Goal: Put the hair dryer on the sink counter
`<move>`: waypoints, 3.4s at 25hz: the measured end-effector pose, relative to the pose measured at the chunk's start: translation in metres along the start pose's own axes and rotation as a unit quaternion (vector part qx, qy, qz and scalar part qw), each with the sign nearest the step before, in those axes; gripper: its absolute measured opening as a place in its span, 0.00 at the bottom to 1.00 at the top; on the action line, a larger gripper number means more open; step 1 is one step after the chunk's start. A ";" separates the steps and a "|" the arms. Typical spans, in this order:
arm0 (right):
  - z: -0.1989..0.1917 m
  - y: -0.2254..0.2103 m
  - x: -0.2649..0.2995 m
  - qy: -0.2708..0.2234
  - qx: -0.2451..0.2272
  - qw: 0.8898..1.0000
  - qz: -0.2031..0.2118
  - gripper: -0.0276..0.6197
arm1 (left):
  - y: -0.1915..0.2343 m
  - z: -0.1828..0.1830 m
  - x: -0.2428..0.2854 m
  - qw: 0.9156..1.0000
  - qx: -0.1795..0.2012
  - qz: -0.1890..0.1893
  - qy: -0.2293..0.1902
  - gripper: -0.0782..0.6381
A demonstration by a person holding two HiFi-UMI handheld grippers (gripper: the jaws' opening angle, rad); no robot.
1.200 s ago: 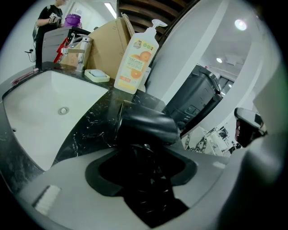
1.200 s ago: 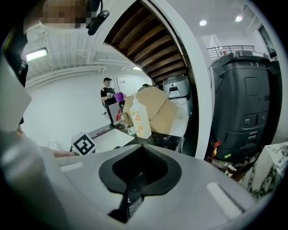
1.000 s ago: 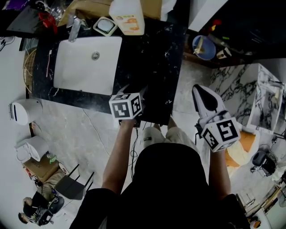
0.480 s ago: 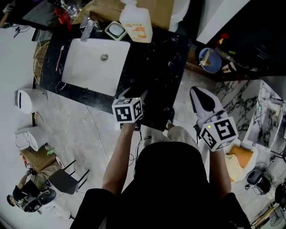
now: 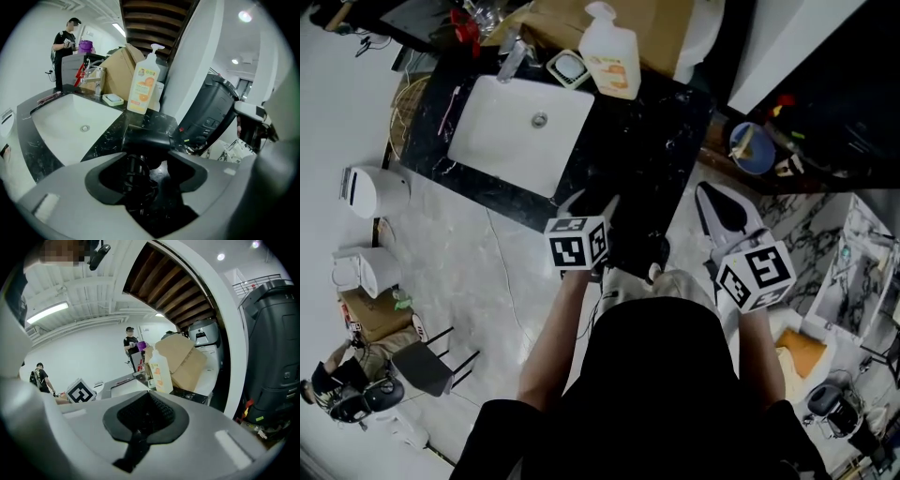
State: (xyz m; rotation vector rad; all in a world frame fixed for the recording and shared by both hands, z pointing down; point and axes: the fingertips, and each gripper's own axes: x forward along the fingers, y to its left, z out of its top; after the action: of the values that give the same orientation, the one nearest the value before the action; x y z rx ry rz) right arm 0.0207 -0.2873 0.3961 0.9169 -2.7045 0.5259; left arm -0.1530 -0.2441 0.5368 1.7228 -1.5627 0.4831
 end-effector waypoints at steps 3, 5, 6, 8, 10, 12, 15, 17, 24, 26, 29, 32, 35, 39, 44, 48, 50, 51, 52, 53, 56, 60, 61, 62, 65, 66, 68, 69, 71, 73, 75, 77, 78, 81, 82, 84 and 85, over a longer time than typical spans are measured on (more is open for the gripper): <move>-0.001 0.013 -0.002 -0.002 -0.003 1.000 0.007 0.06 | -0.003 -0.001 -0.012 1.000 0.002 -0.007 -0.021 0.47; -0.002 0.024 -0.004 -0.002 -0.007 1.000 0.012 0.06 | -0.004 -0.002 -0.024 0.999 0.001 -0.010 -0.037 0.46; -0.003 0.030 -0.007 -0.003 -0.010 1.000 0.013 0.06 | -0.005 -0.002 -0.030 0.999 0.001 -0.012 -0.045 0.45; -0.005 0.042 -0.012 -0.007 -0.016 1.000 0.015 0.06 | -0.007 -0.002 -0.044 0.998 0.005 -0.018 -0.060 0.45; -0.009 0.057 -0.020 -0.009 -0.021 1.000 0.016 0.06 | -0.010 -0.003 -0.060 0.997 0.012 -0.025 -0.076 0.44; -0.016 0.071 -0.029 -0.009 -0.023 1.000 0.016 0.06 | -0.013 -0.005 -0.077 0.995 0.020 -0.030 -0.091 0.43; -0.026 0.090 -0.041 -0.010 -0.024 1.000 0.014 0.06 | -0.022 -0.008 -0.107 0.991 0.027 -0.047 -0.118 0.41; -0.031 0.105 -0.051 -0.013 -0.026 0.999 0.014 0.06 | -0.031 -0.011 -0.129 0.988 0.033 -0.060 -0.140 0.40; -0.045 0.162 -0.084 -0.022 -0.046 0.998 0.023 0.06 | -0.047 -0.026 -0.204 0.975 0.073 -0.065 -0.201 0.34; -0.047 0.178 -0.093 -0.027 -0.051 0.998 0.027 0.06 | -0.048 -0.032 -0.224 0.972 0.078 -0.061 -0.214 0.33; -0.049 0.198 -0.106 -0.034 -0.058 0.997 0.031 0.06 | -0.046 -0.044 -0.246 0.968 0.093 -0.047 -0.227 0.30; -0.053 0.218 -0.120 -0.038 -0.069 0.996 0.032 0.06 | -0.044 -0.059 -0.267 0.966 0.104 -0.039 -0.232 0.25; -0.057 0.234 -0.133 -0.044 -0.073 0.996 0.031 0.06 | -0.044 -0.069 -0.287 0.963 0.101 -0.043 -0.247 0.24; -0.061 0.251 -0.146 -0.047 -0.080 0.995 0.029 0.06 | -0.048 -0.080 -0.308 0.958 0.111 -0.042 -0.261 0.20; -0.060 0.270 -0.160 -0.056 -0.091 0.994 0.032 0.06 | -0.056 -0.091 -0.331 0.953 0.119 -0.043 -0.275 0.18; -0.055 0.278 -0.168 -0.067 -0.096 0.993 0.032 0.06 | -0.062 -0.097 -0.346 0.951 0.124 -0.049 -0.280 0.15; -0.054 0.281 -0.172 -0.072 -0.098 0.992 0.030 0.06 | -0.064 -0.098 -0.352 0.949 0.128 -0.051 -0.283 0.15; -0.053 0.283 -0.173 -0.074 -0.099 0.992 0.028 0.06 | -0.065 -0.099 -0.355 0.948 0.130 -0.053 -0.286 0.14; -0.053 0.284 -0.175 -0.076 -0.100 0.992 0.027 0.06 | -0.066 -0.100 -0.358 0.947 0.131 -0.054 -0.288 0.14; -0.052 0.285 -0.177 -0.078 -0.101 0.991 0.026 0.06 | -0.067 -0.101 -0.361 0.946 0.132 -0.055 -0.291 0.14; -0.047 0.284 -0.184 -0.083 -0.105 0.991 0.021 0.06 | -0.072 -0.100 -0.366 0.944 0.134 -0.058 -0.296 0.13; -0.042 0.281 -0.193 -0.087 -0.110 0.990 0.014 0.06 | -0.075 -0.097 -0.374 0.940 0.136 -0.055 -0.308 0.12; -0.042 0.280 -0.194 -0.087 -0.111 0.990 0.012 0.06 | -0.075 -0.095 -0.375 0.939 0.135 -0.052 -0.313 0.11; -0.041 0.279 -0.196 -0.087 -0.113 0.990 0.010 0.06 | -0.074 -0.093 -0.377 0.938 0.134 -0.050 -0.317 0.11; -0.040 0.276 -0.203 -0.088 -0.118 0.989 0.005 0.05 | -0.075 -0.090 -0.380 0.936 0.130 -0.049 -0.323 0.11; -0.040 0.275 -0.205 -0.089 -0.118 0.989 0.003 0.05 | -0.076 -0.090 -0.380 0.936 0.131 -0.050 -0.324 0.11; -0.040 0.272 -0.209 -0.091 -0.117 0.989 0.000 0.05 | -0.080 -0.089 -0.380 0.935 0.135 -0.053 -0.324 0.11; -0.041 0.271 -0.210 -0.091 -0.117 0.989 -0.001 0.06 | -0.082 -0.089 -0.381 0.934 0.137 -0.054 -0.325 0.11; -0.043 0.271 -0.212 -0.090 -0.118 0.989 0.000 0.06 | -0.086 -0.090 -0.380 0.933 0.138 -0.056 -0.326 0.11; -0.044 0.271 -0.214 -0.092 -0.119 0.989 0.002 0.05 | -0.091 -0.092 -0.379 0.933 0.138 -0.059 -0.327 0.11; -0.042 0.271 -0.216 -0.094 -0.119 0.988 0.003 0.05 | -0.095 -0.092 -0.378 0.933 0.140 -0.061 -0.326 0.11; -0.042 0.271 -0.217 -0.096 -0.120 0.988 0.003 0.05 | -0.097 -0.093 -0.377 0.933 0.143 -0.064 -0.324 0.11; -0.041 0.271 -0.217 -0.097 -0.119 0.988 0.002 0.05 | -0.099 -0.094 -0.377 0.933 0.144 -0.065 -0.323 0.11; -0.042 0.268 -0.220 -0.096 -0.118 0.988 -0.003 0.05 | -0.102 -0.096 -0.376 0.934 0.146 -0.070 -0.319 0.11; -0.042 0.267 -0.220 -0.096 -0.117 0.989 -0.004 0.05 | -0.102 -0.096 -0.375 0.934 0.146 -0.070 -0.318 0.11; -0.043 0.265 -0.221 -0.095 -0.115 0.989 -0.006 0.05 | -0.103 -0.098 -0.374 0.935 0.146 -0.072 -0.315 0.11; -0.044 0.265 -0.221 -0.094 -0.114 0.989 -0.007 0.05 | -0.103 -0.098 -0.372 0.935 0.145 -0.073 -0.314 0.11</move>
State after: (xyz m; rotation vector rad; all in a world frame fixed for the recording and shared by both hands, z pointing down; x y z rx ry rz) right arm 0.0318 0.0449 0.2946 0.9629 -2.8458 0.1265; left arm -0.1024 0.0785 0.3081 2.3629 -1.8359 0.0810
